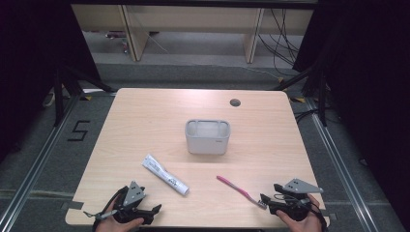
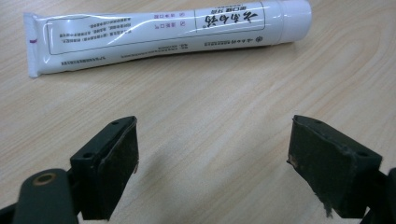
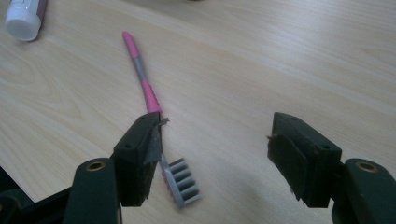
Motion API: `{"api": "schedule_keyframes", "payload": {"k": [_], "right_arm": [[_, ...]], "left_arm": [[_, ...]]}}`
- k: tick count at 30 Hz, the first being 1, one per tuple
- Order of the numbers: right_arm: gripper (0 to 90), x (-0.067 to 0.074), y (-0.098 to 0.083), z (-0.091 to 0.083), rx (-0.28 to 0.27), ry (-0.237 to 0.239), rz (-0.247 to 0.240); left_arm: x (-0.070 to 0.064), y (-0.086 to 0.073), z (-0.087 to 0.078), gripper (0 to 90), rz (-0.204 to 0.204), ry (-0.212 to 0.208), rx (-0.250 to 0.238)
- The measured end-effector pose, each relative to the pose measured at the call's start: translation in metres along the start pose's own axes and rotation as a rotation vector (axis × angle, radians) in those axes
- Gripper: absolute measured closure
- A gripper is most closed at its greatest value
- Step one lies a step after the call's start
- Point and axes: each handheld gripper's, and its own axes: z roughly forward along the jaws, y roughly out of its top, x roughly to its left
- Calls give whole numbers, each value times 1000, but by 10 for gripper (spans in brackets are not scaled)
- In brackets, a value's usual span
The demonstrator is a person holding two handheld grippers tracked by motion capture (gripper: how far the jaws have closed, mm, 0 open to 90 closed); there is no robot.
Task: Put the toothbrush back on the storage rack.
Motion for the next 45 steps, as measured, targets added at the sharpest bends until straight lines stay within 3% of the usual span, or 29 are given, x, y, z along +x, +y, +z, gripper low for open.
{"api": "schedule_keyframes", "payload": {"k": [2, 6, 7, 10, 11, 13, 14, 16, 17, 18, 20, 22, 31, 34, 35, 37, 40, 42, 45], "right_arm": [[379, 0, 0, 0, -7, 1, -16], [435, 5, 2, -2, -24, 21, 0], [459, 4, 3, -2, -22, 37, -21], [539, 8, 4, -4, -26, 54, -23], [638, 11, 5, -5, -42, 58, -48], [689, 15, 6, -7, -40, 68, -65], [744, 18, 7, -8, -37, 77, -57], [782, 20, 7, -6, -46, 84, -97], [801, 20, 8, -6, -36, 91, -120], [823, 22, 7, -4, -28, 117, -111], [852, 26, 7, -4, -14, 117, -108], [870, 26, 7, -2, -20, 131, -155], [900, 34, 4, 7, 65, 167, -201], [900, 34, 3, 10, 86, 162, -209], [900, 34, 2, 11, 89, 163, -208], [900, 32, 1, 13, 105, 162, -218], [900, 32, -1, 14, 138, 146, -203], [900, 32, -2, 16, 125, 140, -194], [900, 28, -2, 17, 158, 125, -217]], "left_arm": [[0, 0, 0, 156, 1, 1, -6], [0, 0, 0, 156, 3, 1, -6], [0, 0, 0, 156, 5, 1, -3], [0, 0, 0, 156, 8, 5, 0], [0, 0, 0, 156, 10, 3, -4], [2, 0, -2, 156, 23, 2, 9], [1, 0, -1, 156, 2, 3, -7], [1, 0, 0, 156, 6, 2, -9], [2, 0, -2, 156, 27, 1, 9], [2, 0, -2, 156, 26, 1, 7], [2, 0, -2, 156, 25, 2, 7], [1, 0, -1, 156, 3, 3, -5], [2, 0, -2, 156, 23, 2, 11], [3, 0, -1, 156, 37, 9, 12], [1, 0, -1, 156, 18, 8, 2], [2, 0, -1, 156, 25, 7, 8], [2, 0, -2, 156, 34, 8, 15], [0, 0, -1, 156, 10, 5, 1], [-1, 0, 0, 156, 9, 0, 2]]}}
